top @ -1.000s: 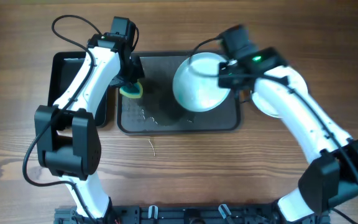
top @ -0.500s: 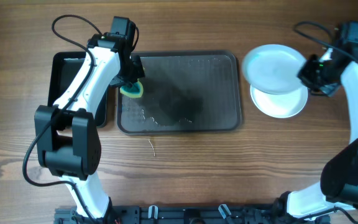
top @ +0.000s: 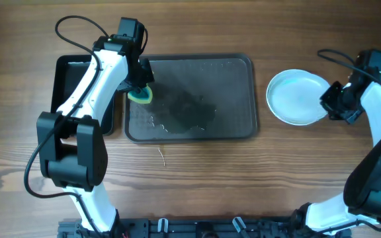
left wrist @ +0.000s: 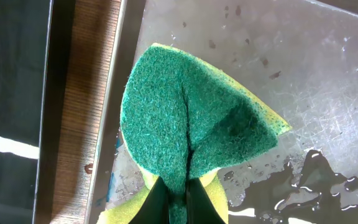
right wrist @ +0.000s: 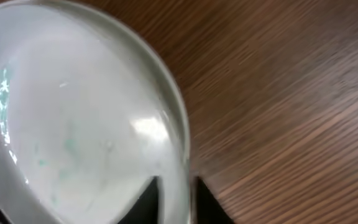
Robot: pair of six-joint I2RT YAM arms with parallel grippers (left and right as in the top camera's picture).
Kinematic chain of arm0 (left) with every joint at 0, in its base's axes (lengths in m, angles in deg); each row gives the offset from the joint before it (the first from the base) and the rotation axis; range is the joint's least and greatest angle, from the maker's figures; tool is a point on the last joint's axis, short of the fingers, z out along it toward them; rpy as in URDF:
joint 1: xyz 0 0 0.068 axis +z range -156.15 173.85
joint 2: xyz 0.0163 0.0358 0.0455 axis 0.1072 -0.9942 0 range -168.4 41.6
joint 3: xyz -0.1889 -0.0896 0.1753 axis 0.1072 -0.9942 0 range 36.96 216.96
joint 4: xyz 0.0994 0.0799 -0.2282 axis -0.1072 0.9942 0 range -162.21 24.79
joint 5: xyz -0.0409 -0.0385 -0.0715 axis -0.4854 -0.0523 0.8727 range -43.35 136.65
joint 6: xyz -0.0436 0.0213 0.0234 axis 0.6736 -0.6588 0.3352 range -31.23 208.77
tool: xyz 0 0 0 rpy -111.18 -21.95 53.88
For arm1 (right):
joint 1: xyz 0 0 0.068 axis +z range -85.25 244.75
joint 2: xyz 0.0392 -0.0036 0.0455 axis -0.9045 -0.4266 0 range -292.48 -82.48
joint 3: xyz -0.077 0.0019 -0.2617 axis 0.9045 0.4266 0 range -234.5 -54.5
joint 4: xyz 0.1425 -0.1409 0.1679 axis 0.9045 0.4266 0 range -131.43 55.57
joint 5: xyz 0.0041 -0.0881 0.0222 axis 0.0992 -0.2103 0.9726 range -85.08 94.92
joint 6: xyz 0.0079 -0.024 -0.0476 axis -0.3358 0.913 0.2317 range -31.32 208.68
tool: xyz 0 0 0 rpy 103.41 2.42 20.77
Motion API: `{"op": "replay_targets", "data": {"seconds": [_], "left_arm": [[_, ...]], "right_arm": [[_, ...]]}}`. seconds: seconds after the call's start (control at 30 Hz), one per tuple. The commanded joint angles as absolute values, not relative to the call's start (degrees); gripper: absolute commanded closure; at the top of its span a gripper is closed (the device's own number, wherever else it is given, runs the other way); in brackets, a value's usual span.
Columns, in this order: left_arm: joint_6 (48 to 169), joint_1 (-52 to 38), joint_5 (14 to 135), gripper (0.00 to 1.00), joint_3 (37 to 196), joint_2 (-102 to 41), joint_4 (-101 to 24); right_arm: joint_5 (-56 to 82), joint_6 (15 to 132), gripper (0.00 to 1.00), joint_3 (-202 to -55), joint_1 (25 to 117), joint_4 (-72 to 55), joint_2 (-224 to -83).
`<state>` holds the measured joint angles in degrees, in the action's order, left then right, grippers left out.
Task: Clean dirty plates on tray and stack at the side
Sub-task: 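Carry the plate right and stack it on the plate pile, release, then place the sponge into the small black tray with the left gripper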
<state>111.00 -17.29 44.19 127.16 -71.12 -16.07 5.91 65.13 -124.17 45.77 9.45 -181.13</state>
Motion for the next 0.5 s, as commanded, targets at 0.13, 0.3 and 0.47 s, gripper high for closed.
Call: {"op": "replay_targets", "data": {"seconds": [0.13, 0.3, 0.47], "left_arm": [[111.94, -17.27, 44.69, 0.96, 128.10, -71.65, -16.22], [108.49, -16.74, 44.47, 0.96, 129.23, -70.97, -14.86], [103.51, -12.61, 43.99, 0.96, 131.48, -68.06, -11.00]], "right_arm": [[4.86, 66.01, 0.39, -124.97, 49.83, 9.45, -180.52], [7.92, 66.25, 0.36, -131.25, 50.82, 15.35, -180.36], [11.33, 69.26, 0.31, -137.74, 54.55, 19.33, -179.73]]}}
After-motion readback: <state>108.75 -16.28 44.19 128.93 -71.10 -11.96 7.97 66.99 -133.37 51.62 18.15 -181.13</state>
